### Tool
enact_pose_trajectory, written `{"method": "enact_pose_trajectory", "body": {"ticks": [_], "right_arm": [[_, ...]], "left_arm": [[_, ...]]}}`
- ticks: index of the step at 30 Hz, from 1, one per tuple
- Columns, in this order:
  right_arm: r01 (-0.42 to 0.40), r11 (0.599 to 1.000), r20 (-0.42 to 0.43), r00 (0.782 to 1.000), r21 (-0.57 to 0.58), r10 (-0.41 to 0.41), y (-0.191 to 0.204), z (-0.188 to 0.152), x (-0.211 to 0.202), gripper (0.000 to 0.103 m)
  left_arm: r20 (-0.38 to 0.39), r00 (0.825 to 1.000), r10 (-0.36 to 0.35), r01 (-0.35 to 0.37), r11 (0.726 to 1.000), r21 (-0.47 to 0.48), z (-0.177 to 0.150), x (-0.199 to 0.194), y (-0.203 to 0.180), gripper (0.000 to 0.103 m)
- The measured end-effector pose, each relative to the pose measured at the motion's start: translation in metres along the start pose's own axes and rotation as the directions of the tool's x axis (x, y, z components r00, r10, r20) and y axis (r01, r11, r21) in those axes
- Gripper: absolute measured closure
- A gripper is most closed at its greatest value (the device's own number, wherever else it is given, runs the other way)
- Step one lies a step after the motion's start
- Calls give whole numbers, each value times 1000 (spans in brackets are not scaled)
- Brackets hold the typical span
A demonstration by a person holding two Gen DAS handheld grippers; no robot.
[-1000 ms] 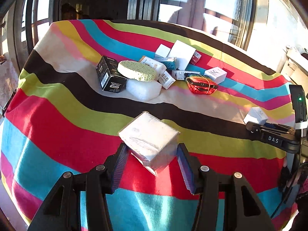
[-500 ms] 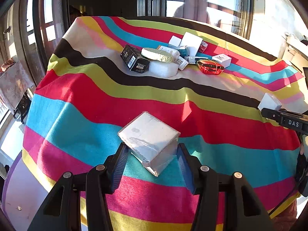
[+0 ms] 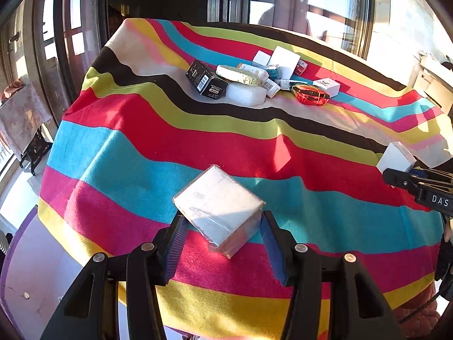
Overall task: Organize objects
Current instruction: 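Carry the wrapped cube in the left tool and the box in the right tool toward the bin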
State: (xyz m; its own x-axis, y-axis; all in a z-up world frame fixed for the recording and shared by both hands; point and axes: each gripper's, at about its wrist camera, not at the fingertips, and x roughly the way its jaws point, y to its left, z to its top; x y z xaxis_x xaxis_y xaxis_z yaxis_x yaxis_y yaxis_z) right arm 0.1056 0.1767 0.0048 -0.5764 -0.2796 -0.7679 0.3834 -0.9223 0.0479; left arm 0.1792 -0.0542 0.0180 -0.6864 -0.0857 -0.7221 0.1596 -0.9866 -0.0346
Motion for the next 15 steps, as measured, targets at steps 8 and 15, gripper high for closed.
{"method": "enact_pose_trajectory", "body": {"ticks": [8,15], "right_arm": [[-59,991,-4,998,-117,59,47,-7,-9,58],[-85,971,-13,996,-223,84,86,-14,-11,58]], "left_arm": [[10,1000,0,0,1000,-20,-8,-12,11,50],[19,1000,23,-22,998,-52,-18,-23,29,50]]}}
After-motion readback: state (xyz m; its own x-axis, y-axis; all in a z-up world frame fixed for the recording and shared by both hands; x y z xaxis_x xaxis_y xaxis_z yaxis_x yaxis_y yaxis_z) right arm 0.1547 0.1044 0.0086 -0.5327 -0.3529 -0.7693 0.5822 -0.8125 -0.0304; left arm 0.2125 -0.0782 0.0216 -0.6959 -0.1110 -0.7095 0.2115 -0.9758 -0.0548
